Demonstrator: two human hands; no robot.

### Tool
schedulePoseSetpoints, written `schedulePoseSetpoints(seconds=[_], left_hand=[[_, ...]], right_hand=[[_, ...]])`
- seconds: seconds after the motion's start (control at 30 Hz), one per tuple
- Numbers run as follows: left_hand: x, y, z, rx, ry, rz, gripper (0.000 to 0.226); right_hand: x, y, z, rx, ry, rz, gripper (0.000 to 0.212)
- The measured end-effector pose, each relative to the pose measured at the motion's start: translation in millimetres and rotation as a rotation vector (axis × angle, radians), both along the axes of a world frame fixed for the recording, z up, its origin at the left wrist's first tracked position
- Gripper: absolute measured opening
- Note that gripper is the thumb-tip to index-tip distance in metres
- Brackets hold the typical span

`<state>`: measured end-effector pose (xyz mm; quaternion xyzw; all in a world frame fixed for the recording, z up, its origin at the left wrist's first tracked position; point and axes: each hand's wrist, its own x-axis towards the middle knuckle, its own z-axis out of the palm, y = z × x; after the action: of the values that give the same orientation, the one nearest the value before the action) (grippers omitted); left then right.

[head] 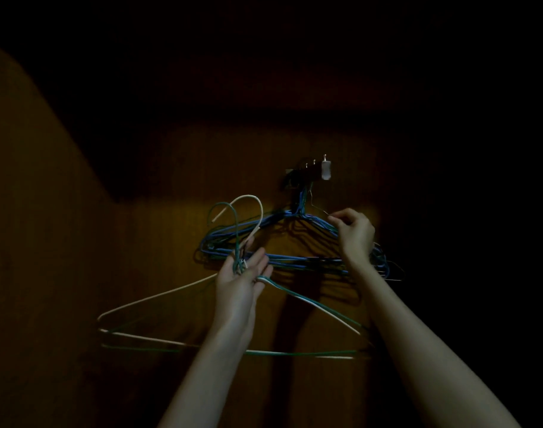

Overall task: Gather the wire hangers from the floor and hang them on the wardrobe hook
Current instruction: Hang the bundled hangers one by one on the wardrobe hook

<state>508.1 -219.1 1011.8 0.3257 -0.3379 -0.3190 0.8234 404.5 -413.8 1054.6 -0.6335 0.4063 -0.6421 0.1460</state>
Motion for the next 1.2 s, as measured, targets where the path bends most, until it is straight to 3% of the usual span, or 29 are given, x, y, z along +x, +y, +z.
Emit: schedulePoseSetpoints(seconds=[0.53, 0.83, 1.03, 1.2], left_hand=[[1.9, -21.6, -9.0, 0.002, 0.013, 0.029, 0.042], [-6.7, -6.5, -14.7, 0.008, 0.026, -0.003, 0.041], [-12.8, 10.7, -18.5, -0.013, 0.063, -0.012, 0.041], [-22.0, 22.3, -24.3, 0.001, 0.093, -0.024, 0.041]], right_hand=[[9.9, -27.5, -12.5, 0.026, 0.14, -0.019, 0.008], [-1.7, -9.7, -27.2, -0.034, 0.236, -0.049, 0.029], [-12.8, 39.6, -44.5, -0.104, 0.195, 0.088, 0.024], [-14.3, 94.6, -62.9, -0.075, 0.219, 0.375, 0.016]])
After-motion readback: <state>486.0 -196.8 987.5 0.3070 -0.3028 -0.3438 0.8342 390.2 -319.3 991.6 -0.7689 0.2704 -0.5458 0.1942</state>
